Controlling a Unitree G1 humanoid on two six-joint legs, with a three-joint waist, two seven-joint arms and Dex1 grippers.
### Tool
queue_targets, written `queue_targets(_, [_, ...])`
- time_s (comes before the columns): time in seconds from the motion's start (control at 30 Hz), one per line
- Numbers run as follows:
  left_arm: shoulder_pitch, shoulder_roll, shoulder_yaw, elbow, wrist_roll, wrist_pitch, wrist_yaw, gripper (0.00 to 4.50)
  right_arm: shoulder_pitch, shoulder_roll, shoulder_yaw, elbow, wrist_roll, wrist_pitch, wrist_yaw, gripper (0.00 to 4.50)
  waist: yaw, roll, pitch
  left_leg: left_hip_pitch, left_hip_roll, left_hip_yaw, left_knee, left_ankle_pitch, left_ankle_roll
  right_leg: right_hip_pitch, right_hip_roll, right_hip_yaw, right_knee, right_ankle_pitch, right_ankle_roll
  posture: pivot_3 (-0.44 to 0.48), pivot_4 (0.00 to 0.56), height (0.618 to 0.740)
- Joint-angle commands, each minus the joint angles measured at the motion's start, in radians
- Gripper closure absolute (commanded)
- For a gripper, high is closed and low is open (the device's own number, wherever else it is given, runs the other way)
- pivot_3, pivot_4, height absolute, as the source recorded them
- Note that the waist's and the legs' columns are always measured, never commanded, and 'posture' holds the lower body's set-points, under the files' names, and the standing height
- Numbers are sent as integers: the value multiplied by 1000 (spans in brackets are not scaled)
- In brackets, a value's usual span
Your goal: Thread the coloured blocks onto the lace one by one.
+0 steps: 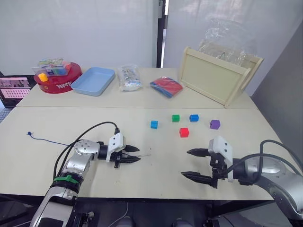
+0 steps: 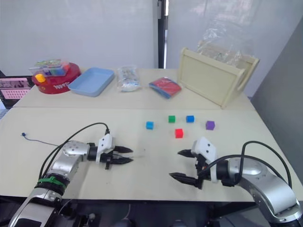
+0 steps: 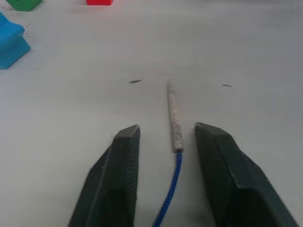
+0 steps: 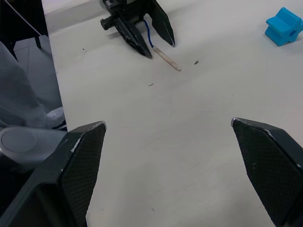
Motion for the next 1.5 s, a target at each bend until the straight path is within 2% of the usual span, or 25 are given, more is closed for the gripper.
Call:
queue_targets(0.03, [37, -2, -36, 22, 33, -7, -30, 4042, -1, 0, -27, -36, 23, 9, -10, 0, -2, 0, 0, 0, 0, 0, 0, 0, 0, 0, 0, 0, 0, 0, 0, 0, 150, 740])
queue_targets(0.07, [41, -6, -37, 15, 26, -4, -37, 4336, -2, 0, -27, -38, 26, 11, -13, 0, -2, 0, 0, 1, 0, 0, 0, 0, 0, 0, 0, 0, 0, 0, 0, 0, 150, 740])
queue_targets(0.1, [45, -9, -37, 3, 17, -1, -45, 4449, -3, -1, -27, -40, 29, 15, -15, 0, -2, 0, 0, 1, 0, 0, 0, 0, 0, 0, 0, 0, 0, 0, 0, 0, 150, 740])
queue_targets(0.33, [52, -11, 0, -106, -45, 48, -52, 4449, 10, 4, -46, -53, 53, 31, -28, 0, 0, 0, -1, 1, 0, 0, 0, 0, 0, 1, 0, 0, -1, 0, 0, 0, 150, 740])
queue_targets(0.6, [43, 32, 49, -290, -125, 197, -51, 4449, 132, 55, -183, -84, 142, 61, -107, 0, -1, 0, 0, -1, 0, 0, 0, 0, 0, 0, 0, 0, -1, 0, 0, 0, 150, 740])
queue_targets(0.8, [44, 41, 15, -223, -32, 115, -13, 4449, 143, 63, -181, -79, 120, 45, -135, 0, -3, 0, 0, 1, 0, 0, -1, 0, 0, 0, 0, 0, -1, 0, 0, 0, 150, 740])
queue_targets(0.93, [22, 40, 13, -145, -1, 46, -13, 3343, 127, 62, -176, -85, 130, 52, -147, 0, -1, 0, 0, 0, 0, 0, -1, 0, 0, 0, 1, 0, -1, 0, 0, 0, 150, 740])
queue_targets(1.03, [6, 44, 7, -85, 14, -14, -44, 2323, 128, 55, -176, -100, 140, 55, -145, 0, 1, 0, 0, 0, 0, 0, -1, 0, 0, 0, 0, 0, -1, 0, 0, 0, 150, 740])
queue_targets(1.17, [-10, 37, -20, -42, 28, -63, -104, 2323, 130, 43, -175, -125, 156, 60, -136, 0, 1, 0, 0, 0, 0, 0, -1, 0, 0, 0, 0, 0, -1, 0, 0, 0, 150, 740])
queue_targets(1.5, [-52, 0, -57, 56, 72, -155, -119, 2323, 116, 42, -156, -132, 147, 61, -145, 0, 1, 0, 0, 0, 0, 0, 0, 0, 0, 1, 0, 0, -1, 0, 0, 0, 150, 740])
